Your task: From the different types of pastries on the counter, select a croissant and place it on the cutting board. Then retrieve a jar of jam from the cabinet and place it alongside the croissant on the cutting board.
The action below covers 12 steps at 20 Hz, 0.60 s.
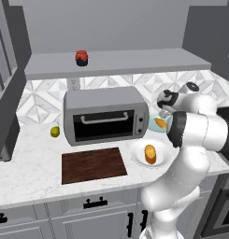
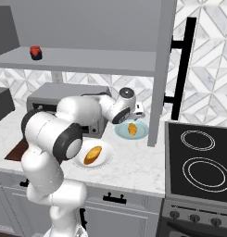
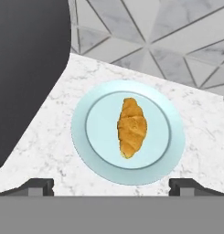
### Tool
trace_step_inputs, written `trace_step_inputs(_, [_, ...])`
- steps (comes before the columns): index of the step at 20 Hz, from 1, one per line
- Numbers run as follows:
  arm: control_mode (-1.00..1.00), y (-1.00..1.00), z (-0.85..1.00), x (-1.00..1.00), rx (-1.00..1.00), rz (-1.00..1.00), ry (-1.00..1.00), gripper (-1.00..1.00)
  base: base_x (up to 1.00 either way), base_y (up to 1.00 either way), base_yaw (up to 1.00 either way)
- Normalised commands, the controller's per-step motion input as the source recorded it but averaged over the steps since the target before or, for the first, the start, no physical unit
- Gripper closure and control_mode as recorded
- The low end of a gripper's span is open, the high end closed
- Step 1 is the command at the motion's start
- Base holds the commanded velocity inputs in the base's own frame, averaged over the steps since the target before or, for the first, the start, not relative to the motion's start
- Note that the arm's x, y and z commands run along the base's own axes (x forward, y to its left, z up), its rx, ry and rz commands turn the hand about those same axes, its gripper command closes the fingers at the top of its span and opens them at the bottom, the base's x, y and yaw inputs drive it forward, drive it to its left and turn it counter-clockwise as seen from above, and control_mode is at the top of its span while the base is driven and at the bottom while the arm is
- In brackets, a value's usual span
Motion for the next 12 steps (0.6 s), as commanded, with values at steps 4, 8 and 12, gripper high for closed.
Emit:
trace_step_inputs(4, [-1.0,-0.11,-0.23,0.38,0.0,0.02,0.0,-1.0,0.0,0.0,0.0])
trace_step_inputs(8, [-1.0,-0.16,-0.13,0.41,0.0,0.01,0.0,-1.0,0.0,0.0,0.0])
trace_step_inputs(12, [-1.0,-0.14,-0.11,0.37,0.0,0.01,0.0,-1.0,0.0,0.0,0.0])
